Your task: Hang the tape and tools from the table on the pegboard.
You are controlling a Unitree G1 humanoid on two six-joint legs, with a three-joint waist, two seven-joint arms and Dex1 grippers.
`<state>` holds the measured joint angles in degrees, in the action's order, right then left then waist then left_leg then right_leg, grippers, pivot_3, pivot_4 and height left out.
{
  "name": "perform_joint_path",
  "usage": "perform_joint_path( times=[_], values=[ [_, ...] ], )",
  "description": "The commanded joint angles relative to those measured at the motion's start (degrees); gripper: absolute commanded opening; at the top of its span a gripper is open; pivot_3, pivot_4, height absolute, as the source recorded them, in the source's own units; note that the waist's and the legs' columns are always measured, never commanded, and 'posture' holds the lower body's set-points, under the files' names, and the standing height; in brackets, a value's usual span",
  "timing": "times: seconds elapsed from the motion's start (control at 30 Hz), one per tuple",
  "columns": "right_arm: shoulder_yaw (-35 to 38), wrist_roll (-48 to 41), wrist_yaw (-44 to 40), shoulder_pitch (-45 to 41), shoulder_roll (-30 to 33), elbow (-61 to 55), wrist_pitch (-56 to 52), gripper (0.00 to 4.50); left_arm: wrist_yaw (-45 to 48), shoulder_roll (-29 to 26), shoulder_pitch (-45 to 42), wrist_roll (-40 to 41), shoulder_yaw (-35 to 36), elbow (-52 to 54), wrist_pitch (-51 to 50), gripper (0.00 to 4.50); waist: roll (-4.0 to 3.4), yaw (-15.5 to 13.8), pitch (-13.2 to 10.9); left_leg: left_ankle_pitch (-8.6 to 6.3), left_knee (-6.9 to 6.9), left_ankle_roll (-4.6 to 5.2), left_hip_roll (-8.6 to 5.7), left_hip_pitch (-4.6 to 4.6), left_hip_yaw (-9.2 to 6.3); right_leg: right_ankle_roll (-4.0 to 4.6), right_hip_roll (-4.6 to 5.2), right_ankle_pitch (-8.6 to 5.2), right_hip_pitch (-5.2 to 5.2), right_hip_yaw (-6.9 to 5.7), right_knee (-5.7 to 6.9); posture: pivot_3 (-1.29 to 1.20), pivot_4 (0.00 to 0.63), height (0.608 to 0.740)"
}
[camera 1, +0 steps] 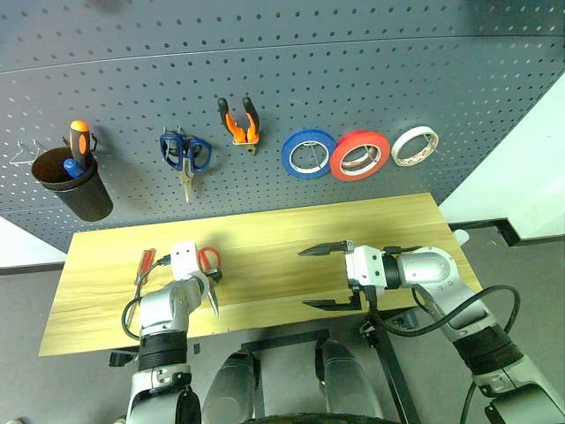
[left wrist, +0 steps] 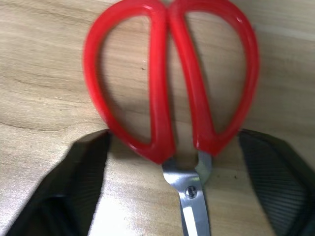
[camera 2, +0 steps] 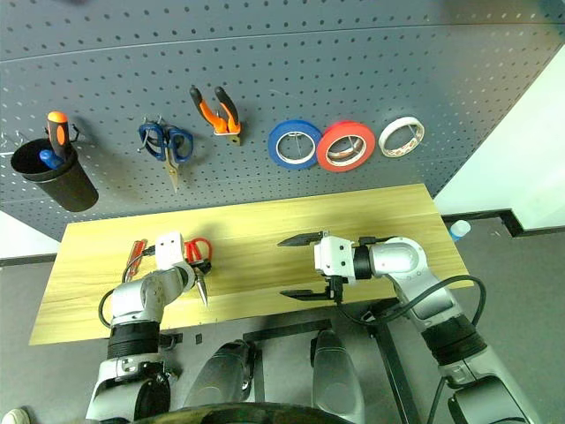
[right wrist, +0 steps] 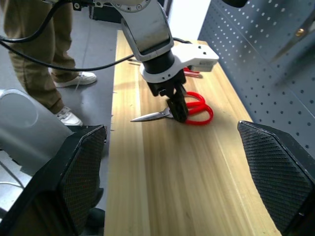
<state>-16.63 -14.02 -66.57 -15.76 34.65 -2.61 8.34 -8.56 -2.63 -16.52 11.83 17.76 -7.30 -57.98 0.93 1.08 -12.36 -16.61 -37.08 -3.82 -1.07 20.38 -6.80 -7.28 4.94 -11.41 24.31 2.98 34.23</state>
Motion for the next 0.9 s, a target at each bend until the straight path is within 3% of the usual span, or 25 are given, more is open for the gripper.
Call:
perform_joint_path(
  times=[0.03,0.23,0.4,0.57,0.7,0.77,0.9],
  values=[
    [1.29,-0.08,0.49,-0.55,-0.62,-1.69,0.92,4.50,-0.51,1.24,0.76,0.85,1.64,-1.62,-1.44,2.94,0.00,-0.05,0.03,0.00,0.00,-0.01,0.00,0.00,0.00,0.00,0.00,0.01,0.00,0.00,0.00,-0.03,0.148,0.740],
    [1.40,0.18,0.66,-1.57,-1.22,-0.79,1.52,4.50,-1.12,1.99,0.35,0.87,3.43,-0.95,-2.33,1.06,-0.03,-0.10,0.12,0.02,-0.04,-0.04,-0.03,-0.01,0.01,-0.03,0.03,0.02,-0.04,0.00,0.00,-0.02,0.144,0.740],
    [1.33,0.45,0.75,-2.32,-1.94,0.18,1.97,4.50,-0.08,1.75,0.60,1.17,3.23,1.15,-3.38,1.05,-0.02,-0.08,0.14,0.02,-0.05,-0.04,-0.03,-0.01,0.01,-0.05,0.04,0.04,-0.06,0.00,-0.01,-0.01,0.141,0.740],
    [3.32,-2.64,1.85,-3.11,-4.17,0.52,1.29,4.50,12.37,-5.56,8.21,2.19,-4.41,14.39,3.89,1.05,0.04,0.19,0.17,0.03,-0.02,-0.07,-0.03,0.06,0.02,0.17,0.03,0.17,0.01,0.01,-0.03,-0.02,0.138,0.740],
    [6.01,-10.30,1.26,-4.23,-5.93,-3.30,-4.39,4.50,23.41,-15.14,18.54,1.53,-5.51,21.21,16.63,1.05,0.05,1.44,0.19,0.04,0.05,-0.09,0.00,0.03,0.02,0.20,0.03,0.18,0.05,0.02,0.00,-0.02,0.132,0.740],
    [7.37,-14.49,1.03,-4.85,-6.37,-5.56,-7.85,4.50,28.13,-18.37,22.99,1.02,-4.21,22.05,27.90,1.05,0.05,1.37,0.20,0.04,0.05,-0.08,0.00,0.03,0.02,0.33,0.04,0.11,0.05,0.02,-0.02,-0.01,0.129,0.740],
    [9.49,-20.59,0.37,-7.13,-6.94,-8.47,-13.25,4.50,36.44,-17.88,26.18,8.89,3.03,23.82,44.10,1.05,0.13,0.90,0.25,0.04,-0.02,-0.08,-0.01,0.12,0.05,0.48,0.08,0.09,0.04,0.02,-0.11,0.00,0.119,0.740]
  ],
)
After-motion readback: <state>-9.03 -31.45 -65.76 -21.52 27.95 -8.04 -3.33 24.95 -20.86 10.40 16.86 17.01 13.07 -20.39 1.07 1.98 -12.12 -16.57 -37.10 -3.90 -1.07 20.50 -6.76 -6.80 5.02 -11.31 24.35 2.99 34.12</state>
